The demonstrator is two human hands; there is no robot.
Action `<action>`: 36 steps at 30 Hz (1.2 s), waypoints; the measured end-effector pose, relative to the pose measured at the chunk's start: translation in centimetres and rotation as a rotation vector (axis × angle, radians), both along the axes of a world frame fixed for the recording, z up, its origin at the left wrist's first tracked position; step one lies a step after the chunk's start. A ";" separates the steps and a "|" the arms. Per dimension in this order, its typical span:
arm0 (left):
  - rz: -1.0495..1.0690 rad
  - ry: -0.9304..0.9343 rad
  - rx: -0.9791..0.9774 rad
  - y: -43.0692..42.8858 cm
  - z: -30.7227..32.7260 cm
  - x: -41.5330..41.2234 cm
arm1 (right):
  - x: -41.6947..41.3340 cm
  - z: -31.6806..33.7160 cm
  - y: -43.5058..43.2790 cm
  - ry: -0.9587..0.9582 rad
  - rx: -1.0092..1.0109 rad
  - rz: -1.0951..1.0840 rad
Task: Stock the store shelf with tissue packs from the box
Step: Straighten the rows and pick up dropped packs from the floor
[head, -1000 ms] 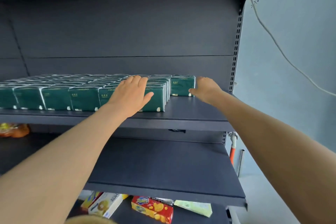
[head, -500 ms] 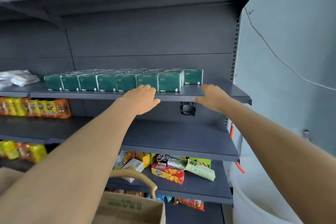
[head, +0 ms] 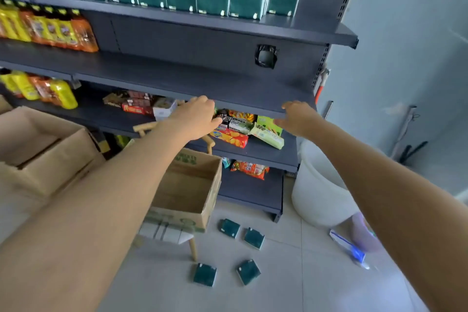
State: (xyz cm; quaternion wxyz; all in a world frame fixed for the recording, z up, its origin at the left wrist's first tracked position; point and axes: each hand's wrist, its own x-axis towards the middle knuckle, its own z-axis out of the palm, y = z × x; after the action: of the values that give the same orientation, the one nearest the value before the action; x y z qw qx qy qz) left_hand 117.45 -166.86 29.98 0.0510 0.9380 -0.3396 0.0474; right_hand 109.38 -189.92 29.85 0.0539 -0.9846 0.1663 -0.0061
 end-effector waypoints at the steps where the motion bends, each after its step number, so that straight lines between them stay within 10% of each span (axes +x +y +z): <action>1: 0.001 0.025 -0.004 -0.4 -1.4 -0.5 | -0.2 -1.4 -0.3 0.028 0.006 -0.004; 20: 0.239 0.480 0.141 -9.1 -35.2 -6.6 | -0.8 -34.6 -8.7 0.528 0.139 0.212; 36: 0.317 0.604 0.194 -2.3 -76.1 -8.9 | -4.8 -76.9 -6.3 0.724 0.227 0.209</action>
State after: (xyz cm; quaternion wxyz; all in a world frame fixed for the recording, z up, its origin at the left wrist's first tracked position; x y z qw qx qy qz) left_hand 108.52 -169.20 -46.15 0.0518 0.9512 -0.1626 -0.2571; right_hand 104.53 -196.27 -47.08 0.1006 -0.9225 0.0731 0.3654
